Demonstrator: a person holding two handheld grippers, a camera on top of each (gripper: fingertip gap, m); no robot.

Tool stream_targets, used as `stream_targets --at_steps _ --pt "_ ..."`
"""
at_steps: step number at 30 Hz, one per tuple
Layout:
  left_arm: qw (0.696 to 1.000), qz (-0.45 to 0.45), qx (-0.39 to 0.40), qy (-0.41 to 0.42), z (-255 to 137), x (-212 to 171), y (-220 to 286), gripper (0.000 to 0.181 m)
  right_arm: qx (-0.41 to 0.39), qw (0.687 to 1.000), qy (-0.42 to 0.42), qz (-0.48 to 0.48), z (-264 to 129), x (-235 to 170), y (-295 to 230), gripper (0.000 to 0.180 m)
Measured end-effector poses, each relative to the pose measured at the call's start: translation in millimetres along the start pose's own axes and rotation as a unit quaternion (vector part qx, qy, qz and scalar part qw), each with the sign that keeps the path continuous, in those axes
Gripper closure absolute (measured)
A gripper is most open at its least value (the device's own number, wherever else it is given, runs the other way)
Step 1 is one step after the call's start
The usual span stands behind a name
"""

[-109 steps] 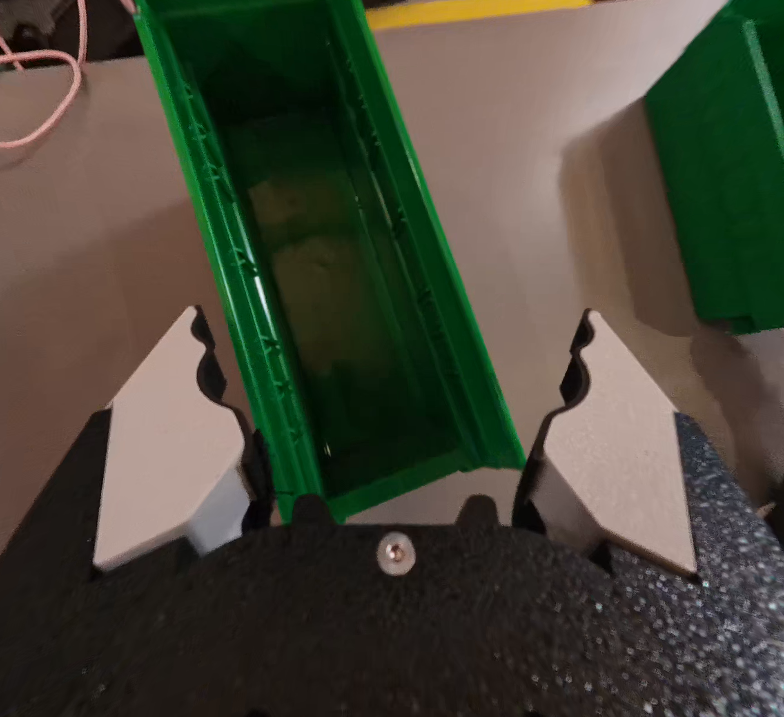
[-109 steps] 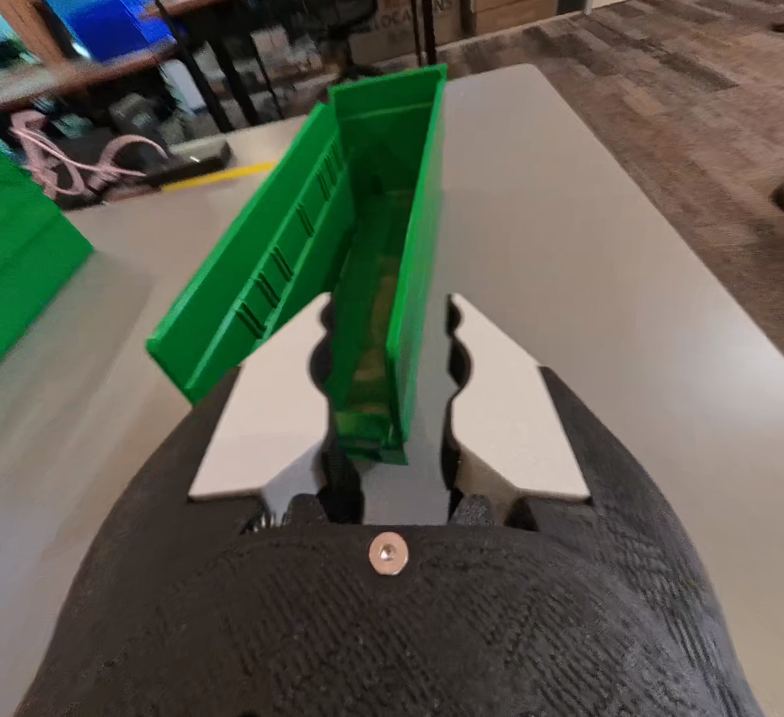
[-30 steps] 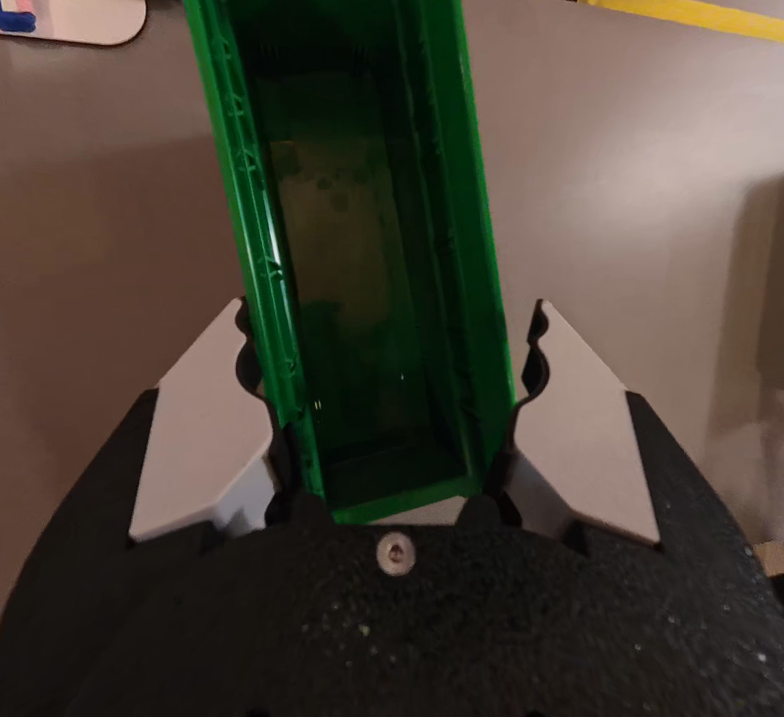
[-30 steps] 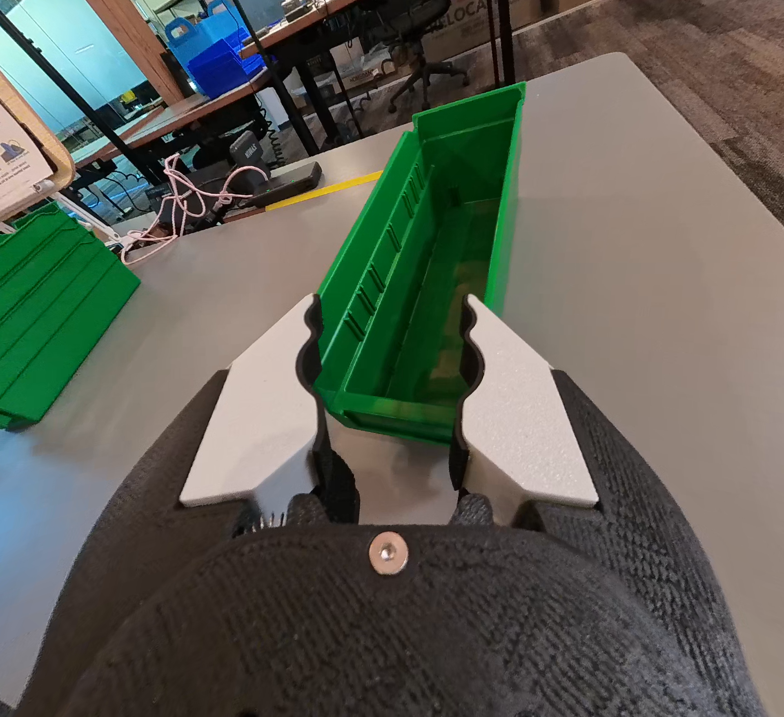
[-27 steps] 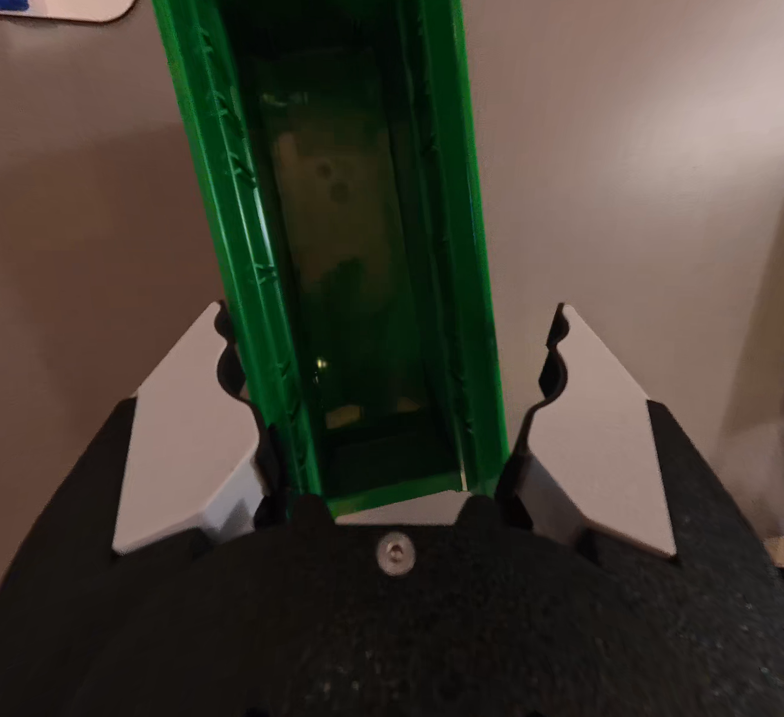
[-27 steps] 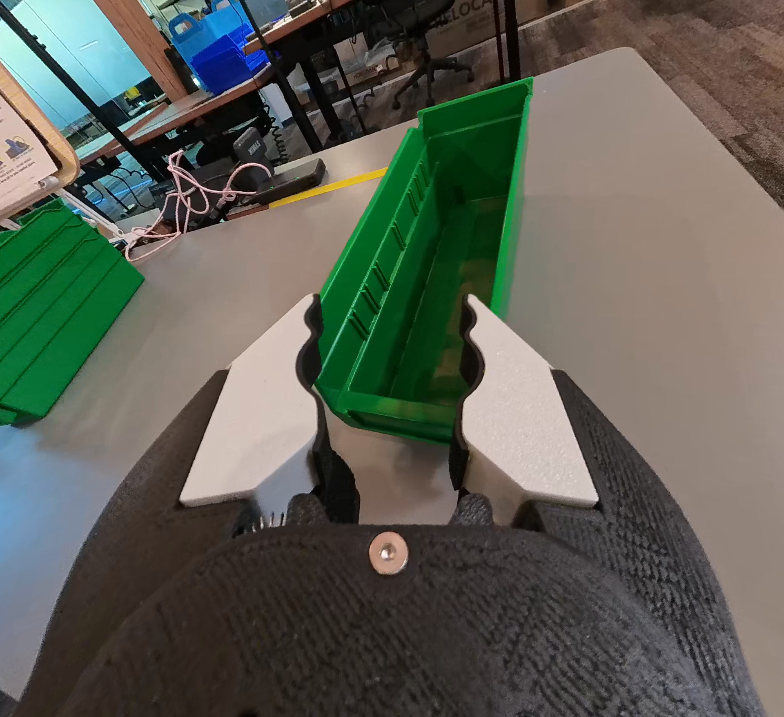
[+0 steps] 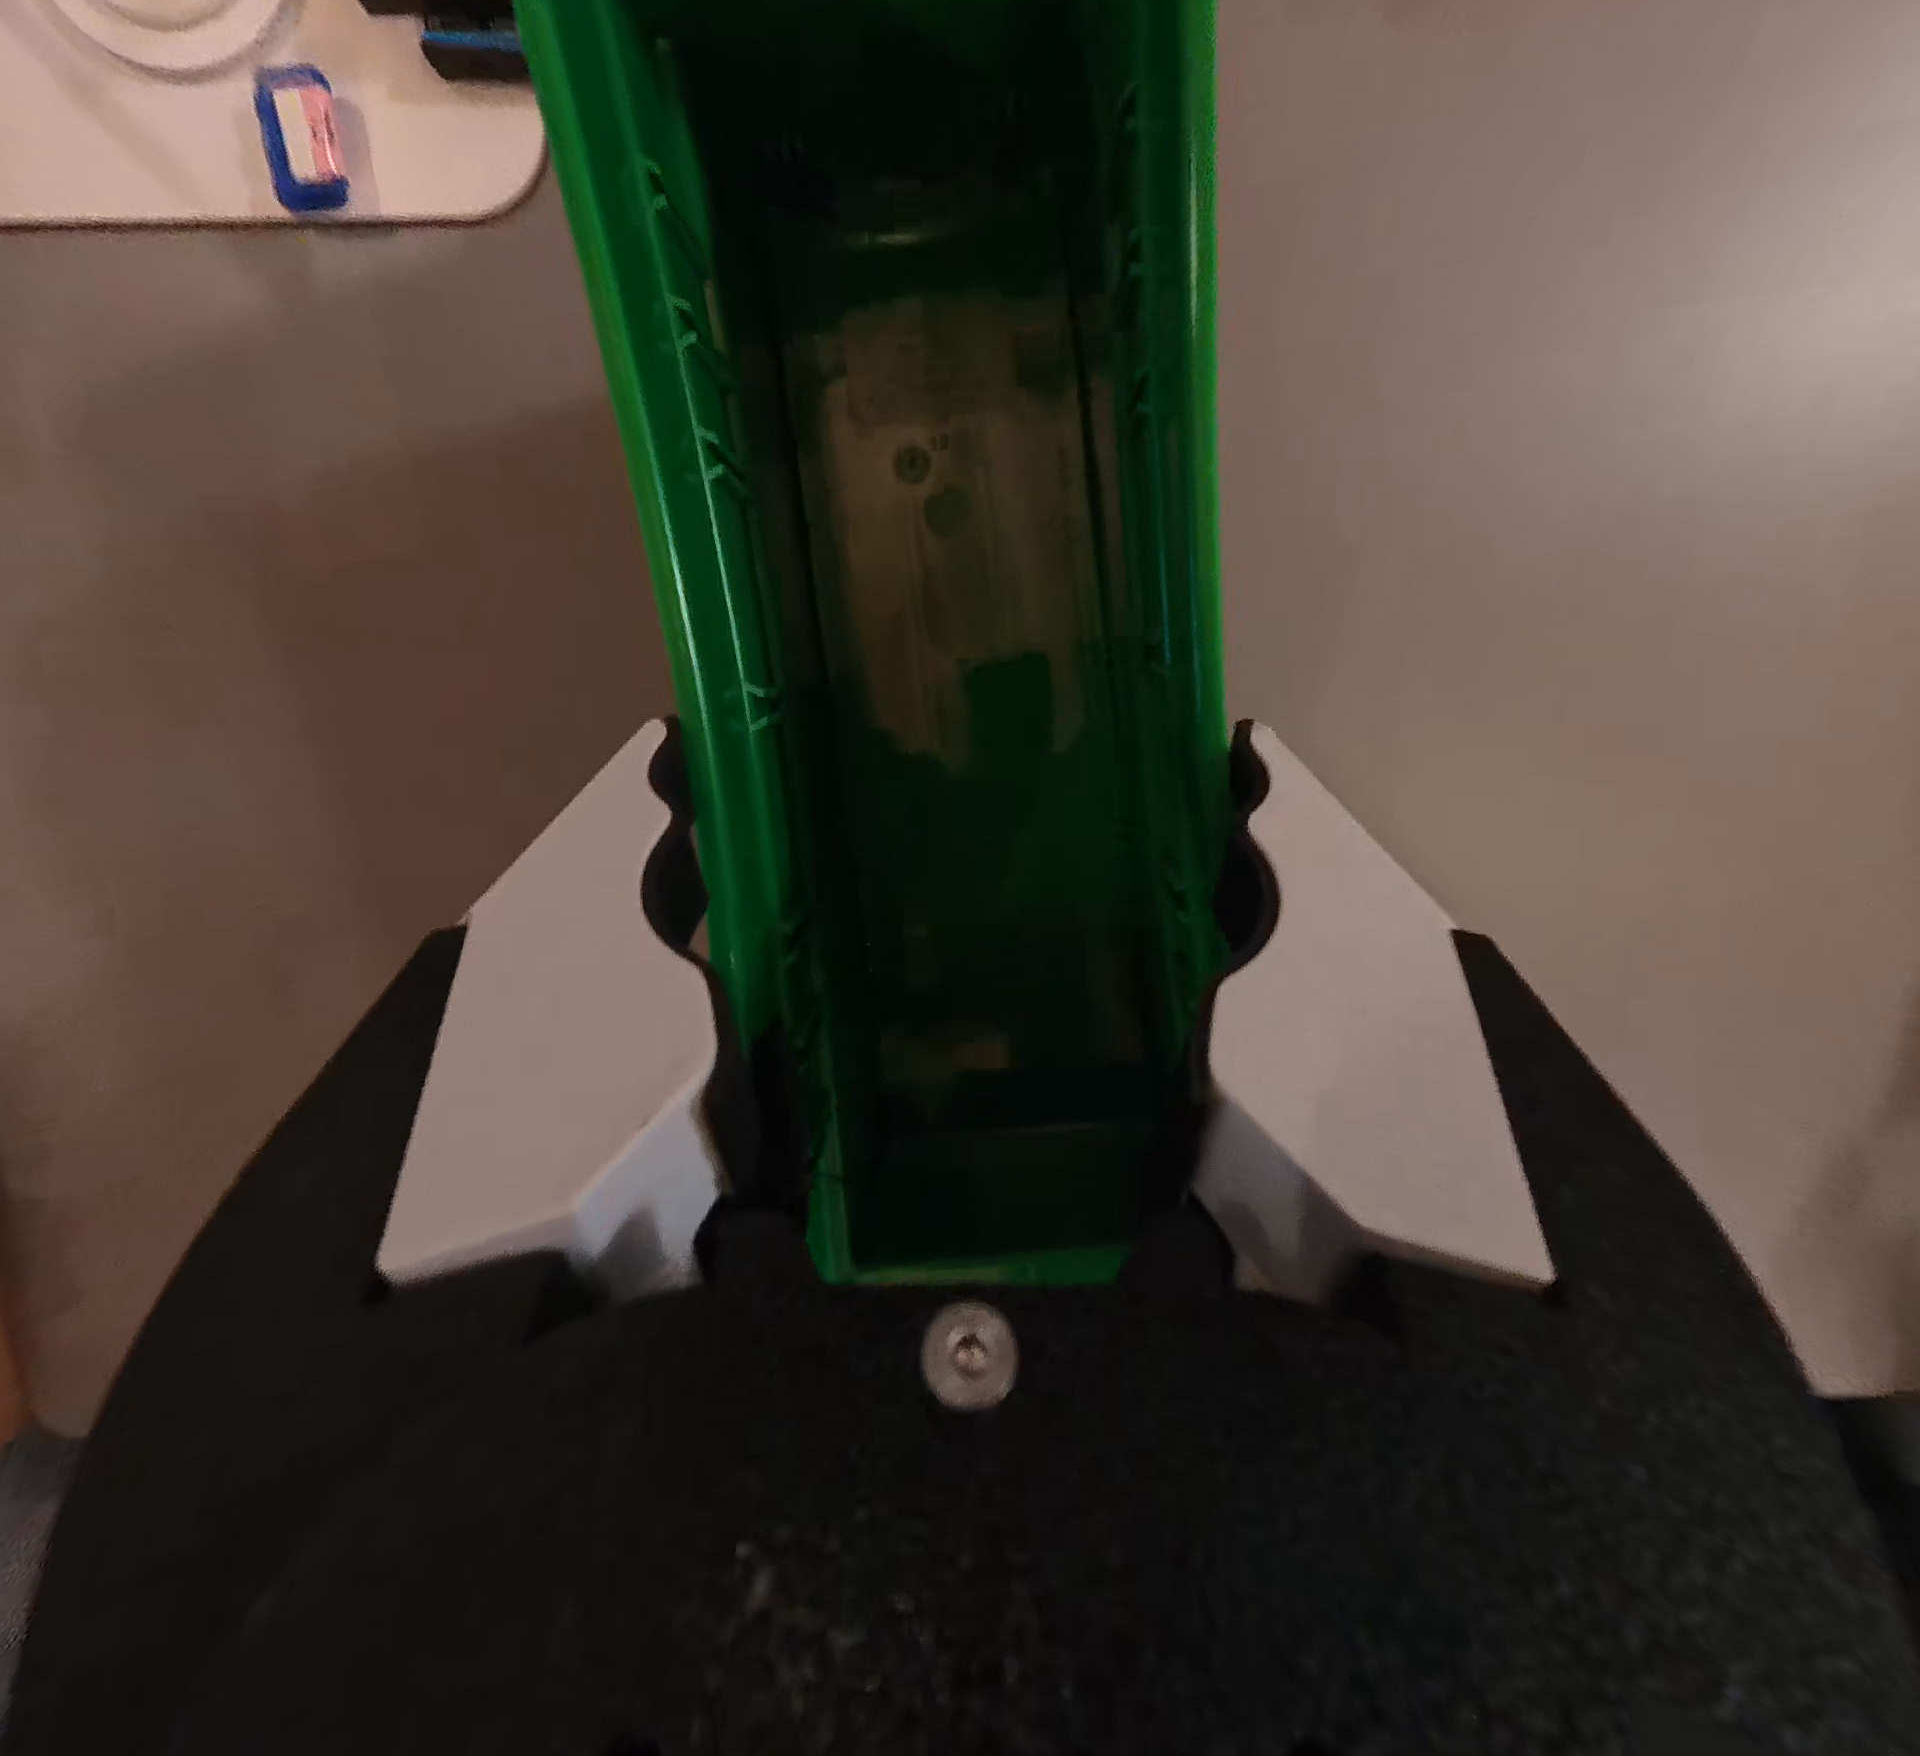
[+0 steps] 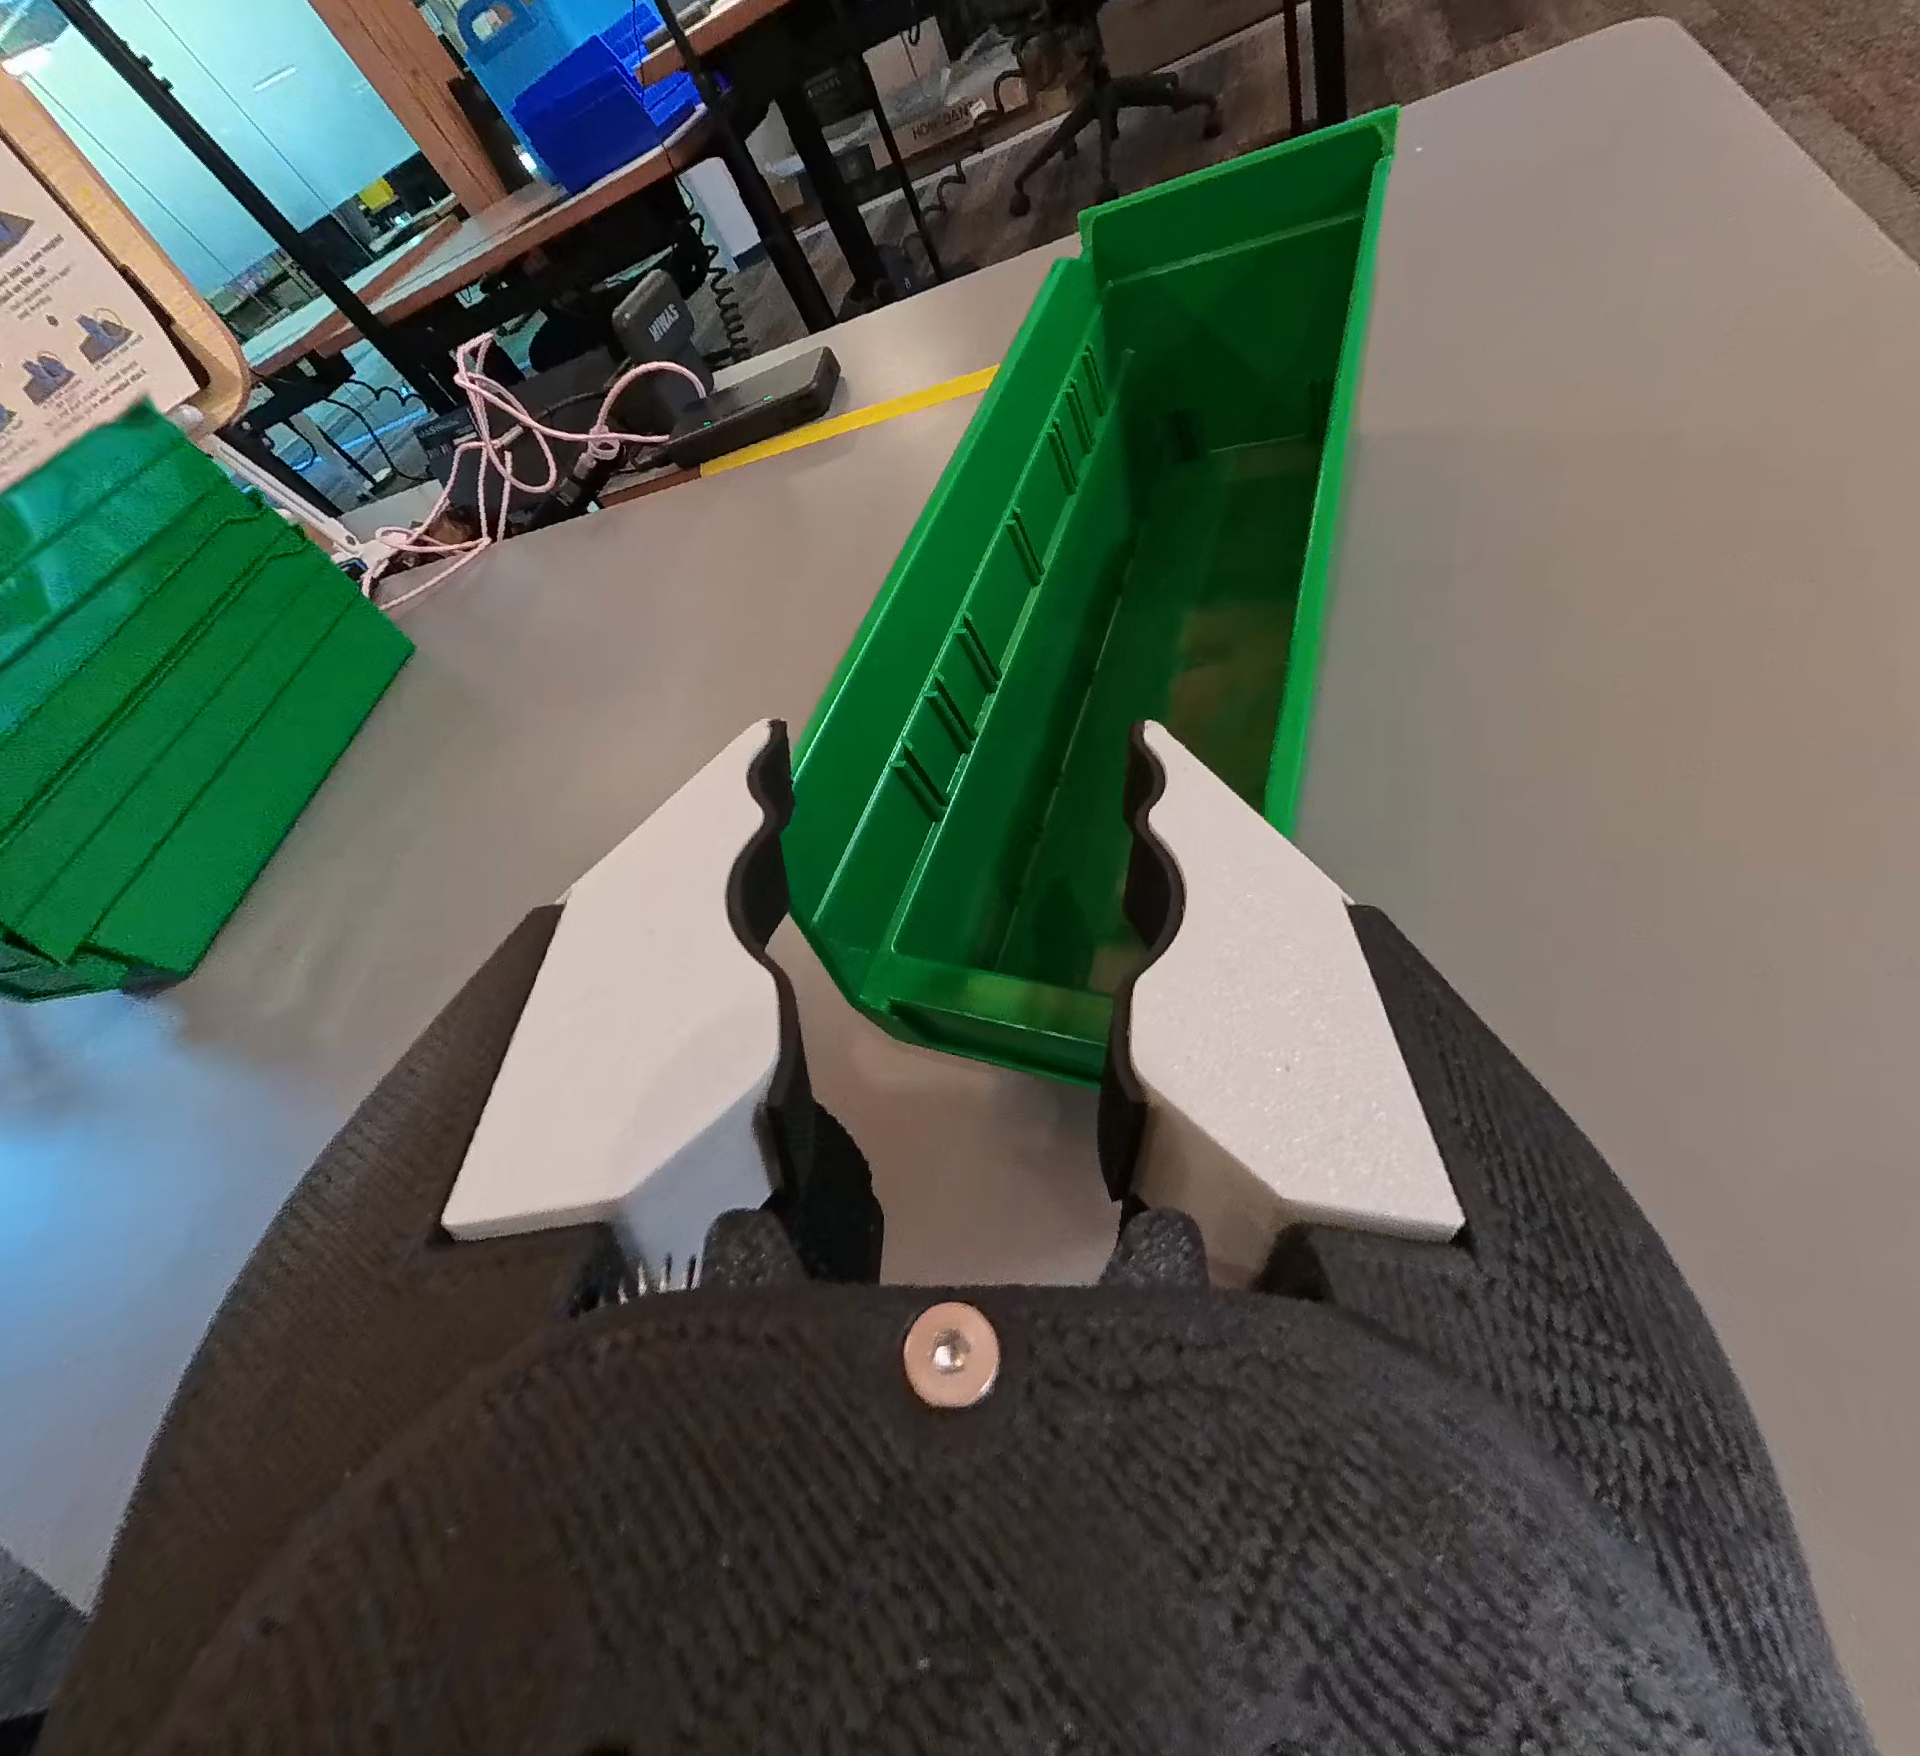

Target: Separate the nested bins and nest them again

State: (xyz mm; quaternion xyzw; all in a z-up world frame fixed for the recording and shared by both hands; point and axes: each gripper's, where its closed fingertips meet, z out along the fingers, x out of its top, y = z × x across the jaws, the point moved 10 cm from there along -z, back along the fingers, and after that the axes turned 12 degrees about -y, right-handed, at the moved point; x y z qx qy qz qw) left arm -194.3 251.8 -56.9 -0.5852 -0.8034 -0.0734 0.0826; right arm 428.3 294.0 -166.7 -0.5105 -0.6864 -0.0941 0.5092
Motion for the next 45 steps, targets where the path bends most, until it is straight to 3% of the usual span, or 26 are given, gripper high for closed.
stream_targets --at_steps 6,13,17,22,29,33,39,41,45 --pt "0.998 0.023 0.004 0.055 -48.7 2.5 16.1 0.08 -0.004 1.0 0.001 0.002 -2.9 0.8 0.5 0.116" --pt "0.984 0.123 -0.014 0.13 -82.3 0.5 102.1 0.081 -0.006 1.0 0.018 0.0 -11.7 3.1 -0.7 0.116" --pt "0.98 0.162 -0.049 0.109 -62.3 4.8 153.9 0.08 -0.006 1.0 0.021 -0.003 -12.5 4.0 -2.2 0.116" --pt "0.976 0.183 -0.103 0.056 -3.0 10.6 214.0 0.078 -0.006 1.0 0.023 -0.01 -12.3 5.2 -5.3 0.116" --pt "0.978 0.196 -0.067 0.004 73.2 0.2 270.8 0.076 -0.015 0.999 0.033 -0.037 -12.0 7.0 -10.3 0.116" --pt "0.982 0.176 -0.068 0.02 96.0 -5.1 278.8 0.067 -0.008 0.995 0.063 -0.075 -12.5 12.5 -30.3 0.116" --pt "0.971 0.196 -0.105 0.086 81.4 -27.6 268.2 0.039 0.043 0.981 0.045 -0.181 14.1 10.7 -108.4 0.114" --pt "0.962 0.2 -0.123 0.137 65.0 -46.2 250.8 0.039 0.06 0.977 0.03 -0.202 34.4 2.3 -136.8 0.105" --pt "0.944 0.192 -0.134 0.232 36.8 -94.5 203.8 0.047 0.064 0.969 0.003 -0.237 78.9 -27.4 -192.0 0.061"
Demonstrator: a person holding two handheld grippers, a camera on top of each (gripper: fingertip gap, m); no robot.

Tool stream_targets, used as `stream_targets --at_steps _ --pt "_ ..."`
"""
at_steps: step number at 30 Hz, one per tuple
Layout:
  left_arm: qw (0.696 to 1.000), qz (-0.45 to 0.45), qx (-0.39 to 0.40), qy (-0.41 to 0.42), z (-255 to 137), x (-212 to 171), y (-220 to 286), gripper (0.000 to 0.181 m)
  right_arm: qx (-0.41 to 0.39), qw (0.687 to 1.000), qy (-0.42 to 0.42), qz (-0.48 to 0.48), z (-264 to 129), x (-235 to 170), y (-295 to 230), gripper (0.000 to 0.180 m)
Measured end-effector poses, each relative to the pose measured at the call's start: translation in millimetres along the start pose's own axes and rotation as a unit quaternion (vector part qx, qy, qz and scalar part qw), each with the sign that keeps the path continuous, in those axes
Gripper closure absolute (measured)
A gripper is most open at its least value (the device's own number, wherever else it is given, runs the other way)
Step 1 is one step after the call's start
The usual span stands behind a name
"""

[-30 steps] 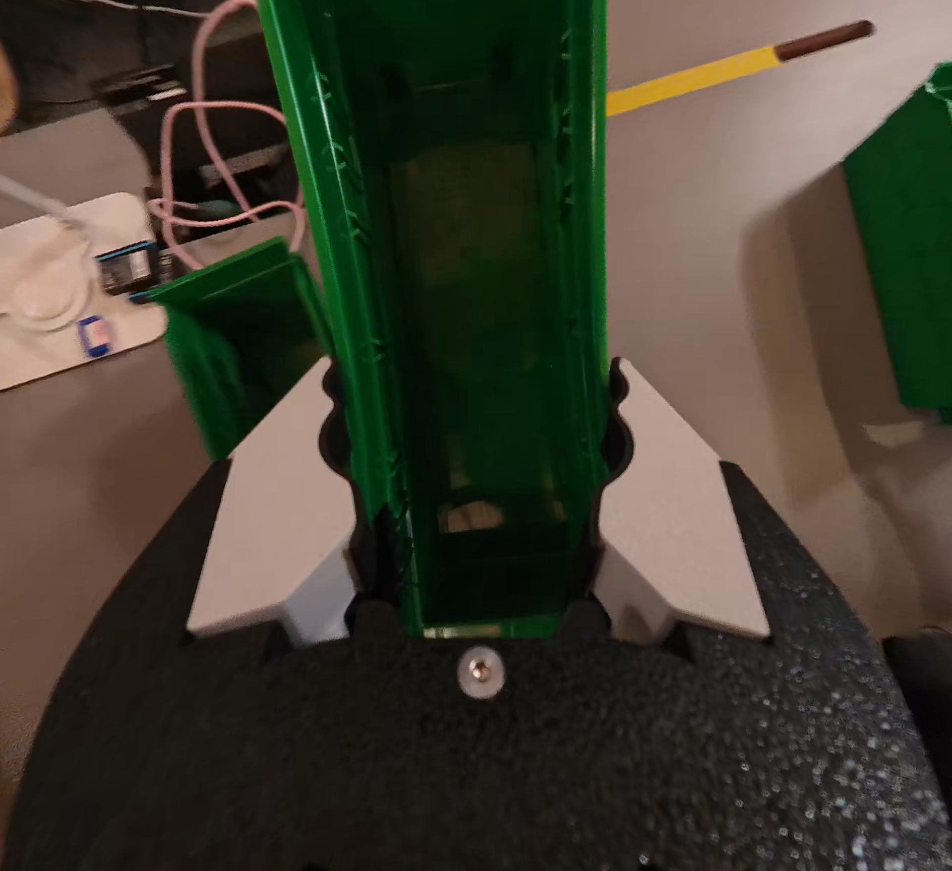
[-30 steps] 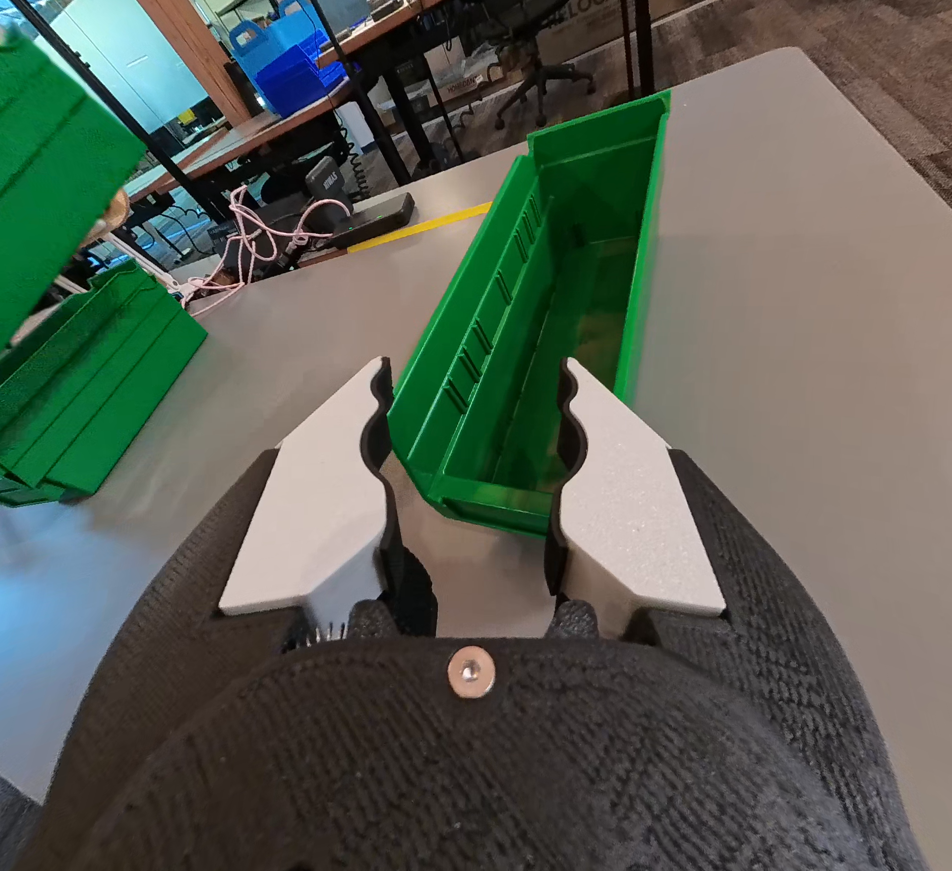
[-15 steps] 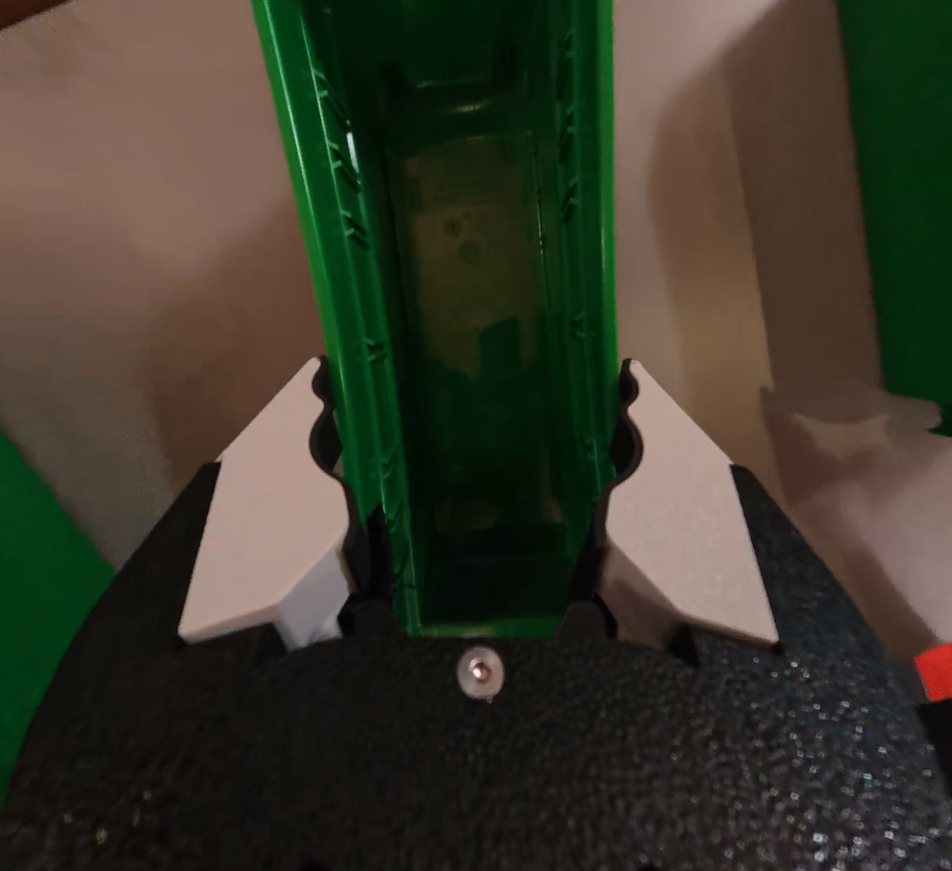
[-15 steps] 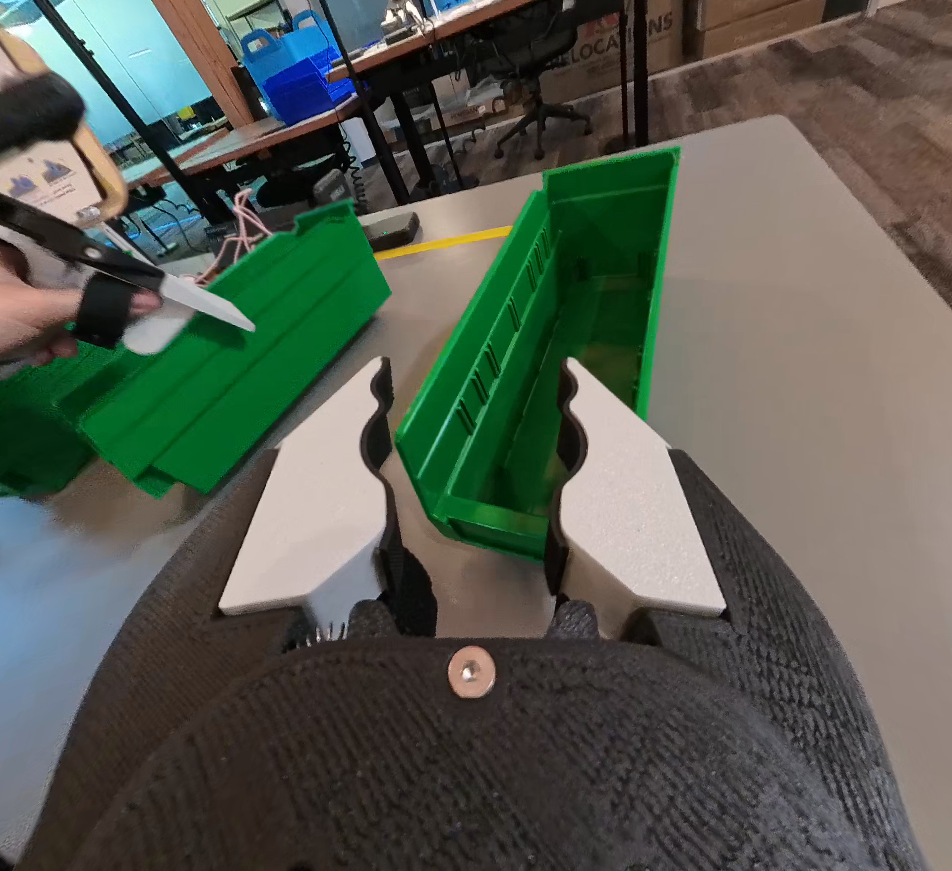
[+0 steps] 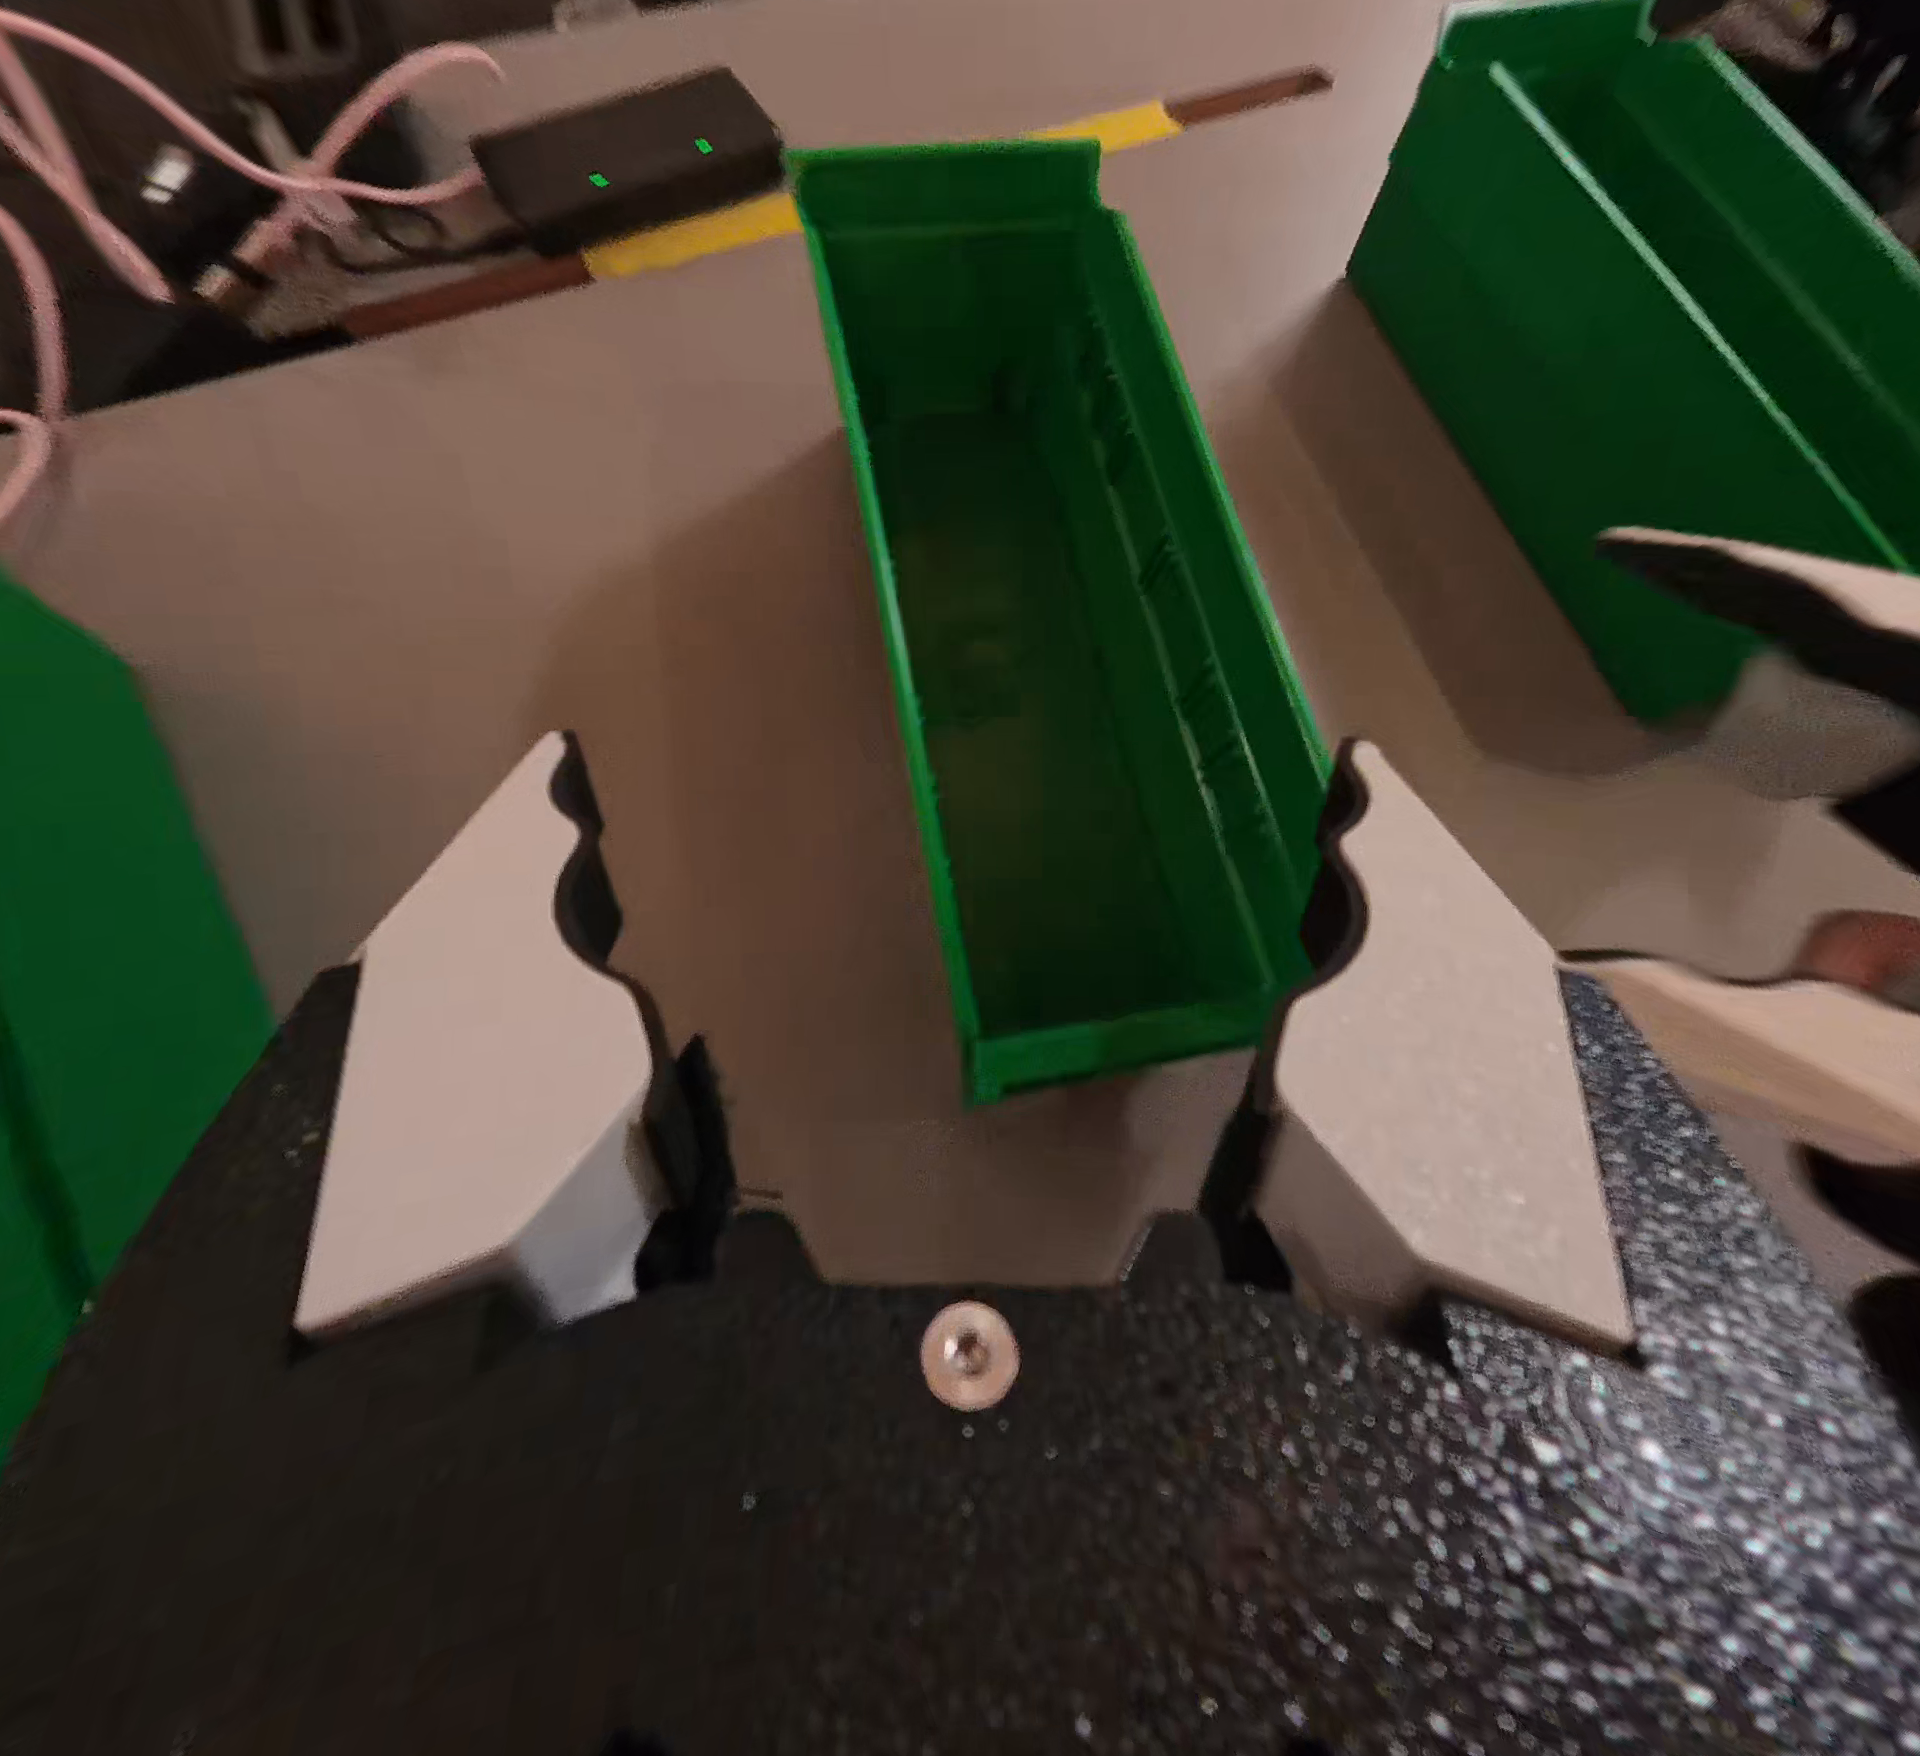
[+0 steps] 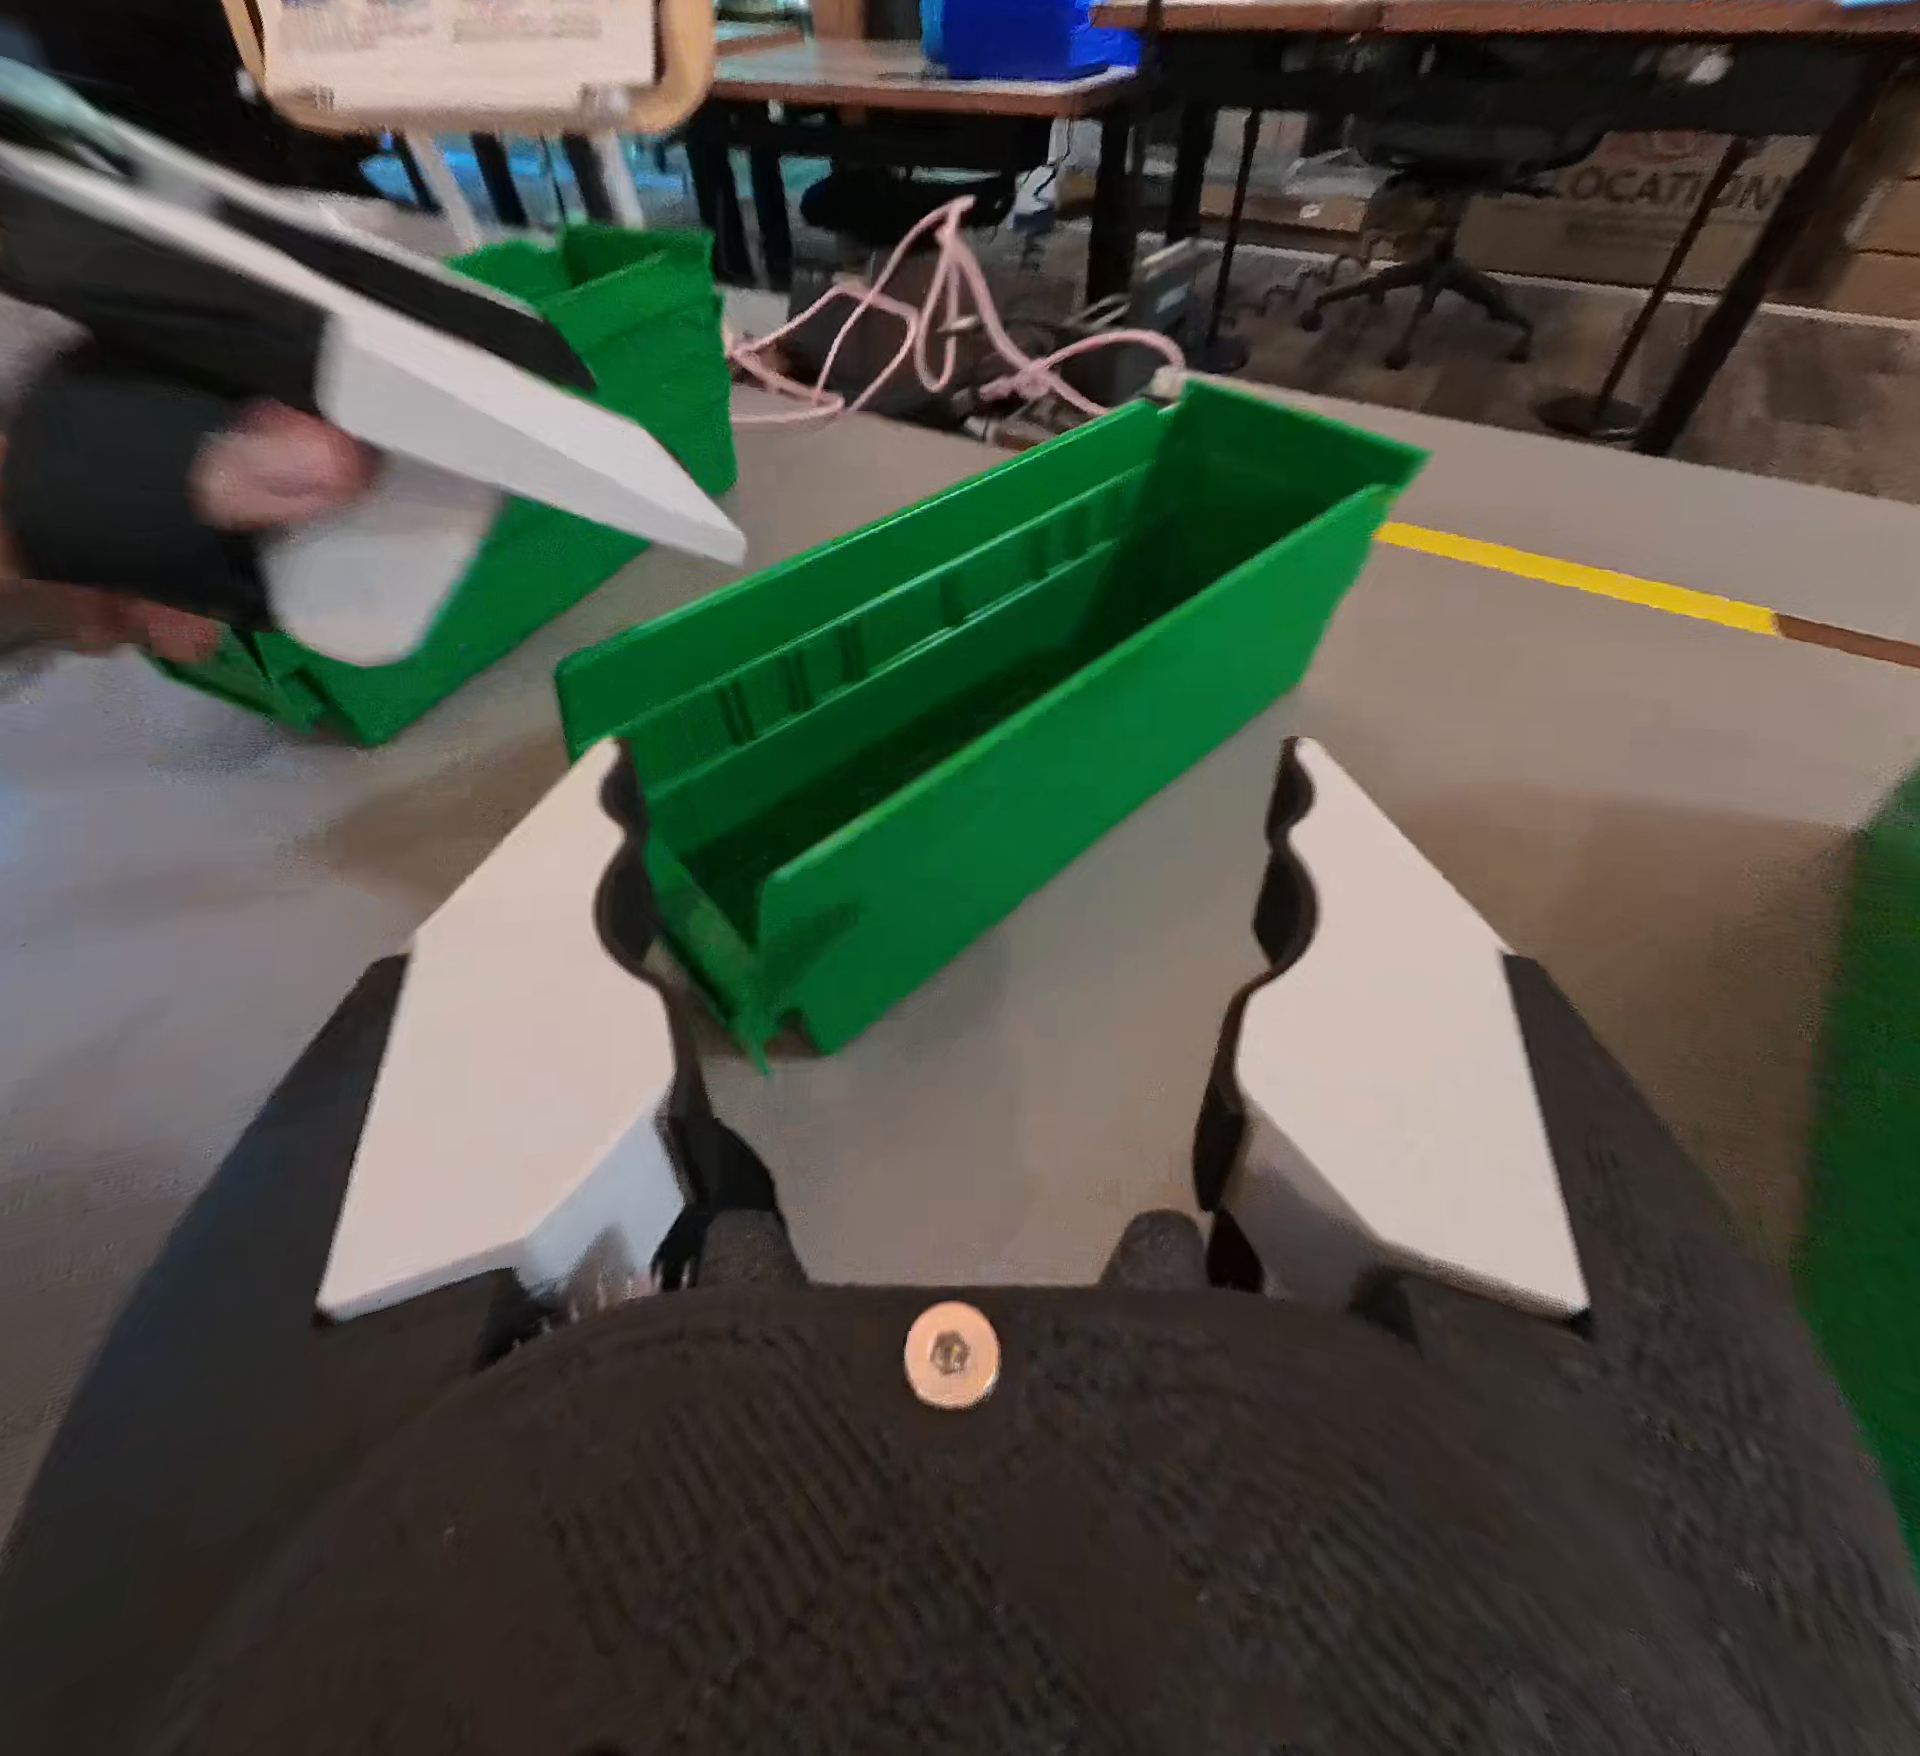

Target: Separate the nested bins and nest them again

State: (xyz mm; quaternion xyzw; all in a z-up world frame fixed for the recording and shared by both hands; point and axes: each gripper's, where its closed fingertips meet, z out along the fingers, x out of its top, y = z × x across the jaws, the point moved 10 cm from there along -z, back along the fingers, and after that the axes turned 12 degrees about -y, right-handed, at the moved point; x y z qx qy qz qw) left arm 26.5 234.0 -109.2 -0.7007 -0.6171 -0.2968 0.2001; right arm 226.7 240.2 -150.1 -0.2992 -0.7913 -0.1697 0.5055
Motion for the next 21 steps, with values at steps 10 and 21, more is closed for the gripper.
stream_targets --at_steps 10,21 --pt "0.997 -0.041 0.021 0.064 -61.0 -84.2 -43.0 0.051 -0.084 0.993 -0.073 -0.041 51.9 -28.9 -23.5 0.099" --pt "0.996 -0.059 0.008 0.07 -70.0 -102.2 -54.5 0.064 -0.144 0.986 -0.074 0.038 22.2 -33.1 42.5 0.176"
